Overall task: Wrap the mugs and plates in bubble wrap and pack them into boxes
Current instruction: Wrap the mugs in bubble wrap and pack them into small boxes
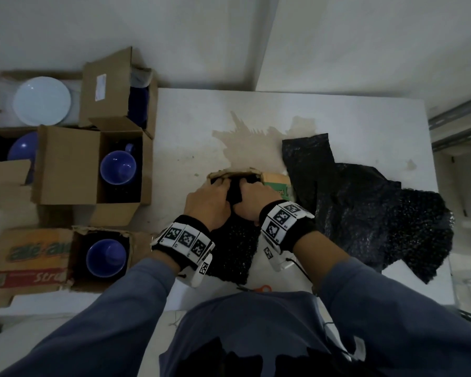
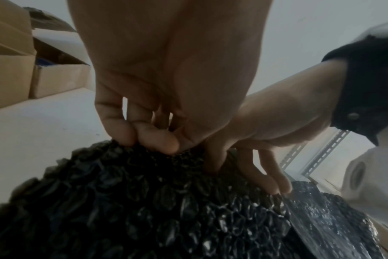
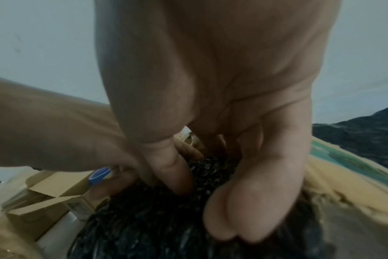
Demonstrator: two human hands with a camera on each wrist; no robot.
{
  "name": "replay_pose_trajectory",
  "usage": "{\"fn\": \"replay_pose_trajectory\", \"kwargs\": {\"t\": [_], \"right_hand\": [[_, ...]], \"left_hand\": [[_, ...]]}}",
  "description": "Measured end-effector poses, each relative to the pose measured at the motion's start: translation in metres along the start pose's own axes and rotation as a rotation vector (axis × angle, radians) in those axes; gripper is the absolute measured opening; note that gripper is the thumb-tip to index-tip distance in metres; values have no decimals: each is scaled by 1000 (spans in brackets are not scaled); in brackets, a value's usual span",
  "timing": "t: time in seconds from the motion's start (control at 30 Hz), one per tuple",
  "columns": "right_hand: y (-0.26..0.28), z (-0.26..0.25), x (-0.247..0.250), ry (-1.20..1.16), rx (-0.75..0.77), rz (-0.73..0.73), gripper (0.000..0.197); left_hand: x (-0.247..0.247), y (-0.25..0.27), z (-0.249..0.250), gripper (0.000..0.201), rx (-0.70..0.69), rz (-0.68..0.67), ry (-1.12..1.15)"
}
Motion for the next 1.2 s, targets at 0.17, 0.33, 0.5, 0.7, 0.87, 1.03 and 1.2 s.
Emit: {"fn": "replay_pose_trajectory", "kwargs": {"t": [0.17,0.33,0.5,0.7,0.87,1.03,1.2], "right_hand": [[-4,0,1,-39,5,-50,47],[8,-3,8,-11,52,15,39],[11,3,4,42,40,81,48],[-8,0,-3,2,-7,-34,51],[-6,-5,0,47,2,-64,54],[0,-6,0,1,10,-108,43],[25,-7,7,-118,61,-50,28]], "left_hand": [[0,-2,-2,47,15,-50,19],[12,11,-4,40,-22,95,52],[0,18,-4,39,-6,92,-16],[-5,3,2,38,34,30,-160],[-10,-2,0,49,37,16,-156],[-5,0,0,43,22,16,-188],[31,11,6,39,-94,214,-251]]}}
Point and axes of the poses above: each hand's wrist, its own y-axis away from the middle knuckle, its own x-axis out of the back of the hand, z = x × y, the point moved 10 cm from there along -y, towards the middle knuckle, and after that the axes turned 11 degrees about -z, right-handed, at the moved point
